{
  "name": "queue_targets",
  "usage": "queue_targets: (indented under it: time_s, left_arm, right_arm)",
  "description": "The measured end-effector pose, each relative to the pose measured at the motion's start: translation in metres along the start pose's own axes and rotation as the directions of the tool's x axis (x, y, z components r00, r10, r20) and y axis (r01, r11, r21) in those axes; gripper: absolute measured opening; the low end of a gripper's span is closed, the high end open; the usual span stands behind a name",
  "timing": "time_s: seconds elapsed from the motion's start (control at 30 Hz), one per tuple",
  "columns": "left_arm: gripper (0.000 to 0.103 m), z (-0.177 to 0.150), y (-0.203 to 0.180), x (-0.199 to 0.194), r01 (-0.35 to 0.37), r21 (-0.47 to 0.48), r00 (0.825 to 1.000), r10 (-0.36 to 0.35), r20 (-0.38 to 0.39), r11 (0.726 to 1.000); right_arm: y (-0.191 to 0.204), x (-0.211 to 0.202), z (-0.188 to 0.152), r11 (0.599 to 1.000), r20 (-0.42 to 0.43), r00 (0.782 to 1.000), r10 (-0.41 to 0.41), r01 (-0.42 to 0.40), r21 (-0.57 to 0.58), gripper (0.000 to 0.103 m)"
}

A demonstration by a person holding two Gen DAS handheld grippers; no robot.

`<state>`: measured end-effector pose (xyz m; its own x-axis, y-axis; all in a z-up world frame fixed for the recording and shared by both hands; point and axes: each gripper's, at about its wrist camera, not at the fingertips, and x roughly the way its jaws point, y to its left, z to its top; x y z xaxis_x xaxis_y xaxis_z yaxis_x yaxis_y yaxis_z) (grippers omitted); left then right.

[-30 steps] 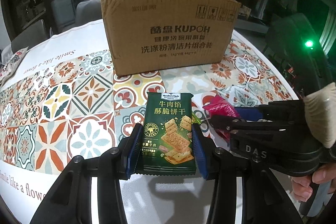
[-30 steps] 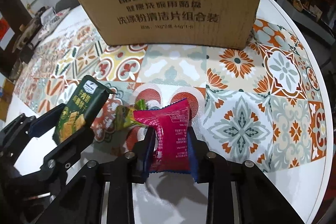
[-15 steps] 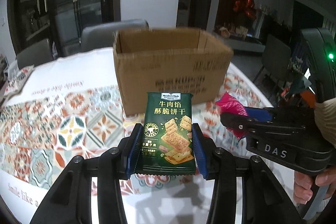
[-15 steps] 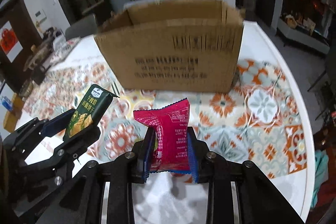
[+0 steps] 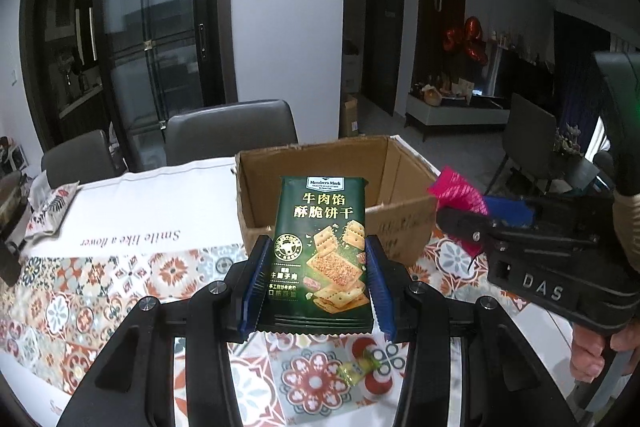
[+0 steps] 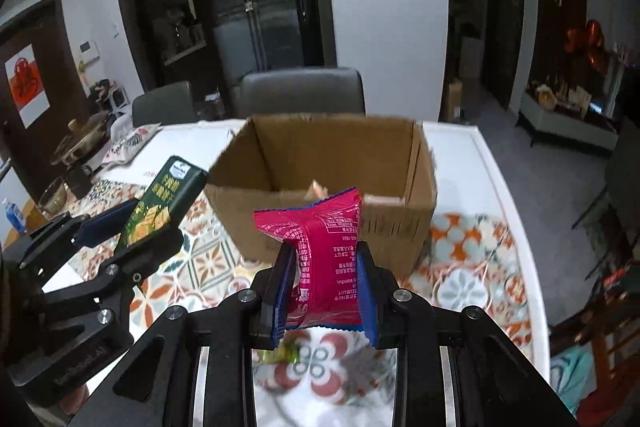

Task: Organize snacks
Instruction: 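Carry both bags into the cardboard box and open both tools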

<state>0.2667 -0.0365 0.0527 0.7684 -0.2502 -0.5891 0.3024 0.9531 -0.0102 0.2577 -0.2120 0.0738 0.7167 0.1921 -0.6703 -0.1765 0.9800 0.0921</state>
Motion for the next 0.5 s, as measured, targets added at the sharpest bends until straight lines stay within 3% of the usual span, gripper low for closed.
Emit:
queue_targets:
  time_s: [0.5]
  left_arm:
    - [0.045, 0.046, 0.024, 0.04, 0.032, -0.025, 0.996, -0.034, -0.084, 0.999]
  right_arm:
    - [-0.005, 0.019, 0.058, 0.998, -0.012, 0.999, -0.044, 0.044, -0.048, 0.03]
